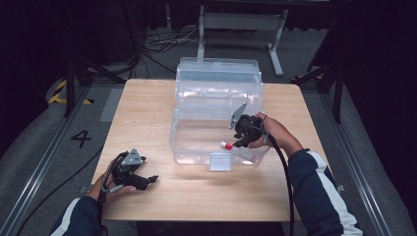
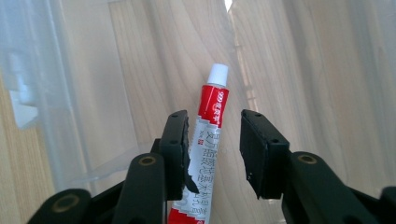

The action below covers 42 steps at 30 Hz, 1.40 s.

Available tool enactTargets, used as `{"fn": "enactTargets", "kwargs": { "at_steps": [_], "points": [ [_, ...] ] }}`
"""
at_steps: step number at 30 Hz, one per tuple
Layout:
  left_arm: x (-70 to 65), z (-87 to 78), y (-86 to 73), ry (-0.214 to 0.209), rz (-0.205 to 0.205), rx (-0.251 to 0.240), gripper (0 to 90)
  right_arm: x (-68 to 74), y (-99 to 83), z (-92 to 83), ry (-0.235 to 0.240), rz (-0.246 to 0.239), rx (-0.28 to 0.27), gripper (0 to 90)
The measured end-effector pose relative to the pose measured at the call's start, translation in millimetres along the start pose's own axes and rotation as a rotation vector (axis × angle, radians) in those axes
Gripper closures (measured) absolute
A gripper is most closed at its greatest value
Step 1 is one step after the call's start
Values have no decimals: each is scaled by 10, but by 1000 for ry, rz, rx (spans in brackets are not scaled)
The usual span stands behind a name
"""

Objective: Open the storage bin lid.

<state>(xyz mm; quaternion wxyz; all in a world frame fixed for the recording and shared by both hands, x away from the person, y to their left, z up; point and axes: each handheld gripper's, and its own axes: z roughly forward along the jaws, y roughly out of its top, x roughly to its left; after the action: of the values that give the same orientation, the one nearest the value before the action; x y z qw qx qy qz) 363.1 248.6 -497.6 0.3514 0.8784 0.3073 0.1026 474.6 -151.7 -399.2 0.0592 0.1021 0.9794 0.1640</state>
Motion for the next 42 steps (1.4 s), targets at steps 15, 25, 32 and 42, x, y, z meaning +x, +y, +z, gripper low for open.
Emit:
{"fn": "enactTargets", "kwargs": {
  "at_steps": [15, 25, 32, 42],
  "points": [
    [0, 6, 12, 0, 1, 6, 129, 119, -175, -162, -63, 36, -152, 595],
    [-35, 9, 115, 16, -20, 74, 150, 169, -333, -312, -131, 77, -251, 536],
    [-135, -31, 263, 29, 7, 70, 185, 167, -402, -547, -226, 102, -337, 483],
    [-212, -323, 591, 24, 50, -14, 202, 74, -437, -828, -319, 140, -417, 487]
  ]
}}
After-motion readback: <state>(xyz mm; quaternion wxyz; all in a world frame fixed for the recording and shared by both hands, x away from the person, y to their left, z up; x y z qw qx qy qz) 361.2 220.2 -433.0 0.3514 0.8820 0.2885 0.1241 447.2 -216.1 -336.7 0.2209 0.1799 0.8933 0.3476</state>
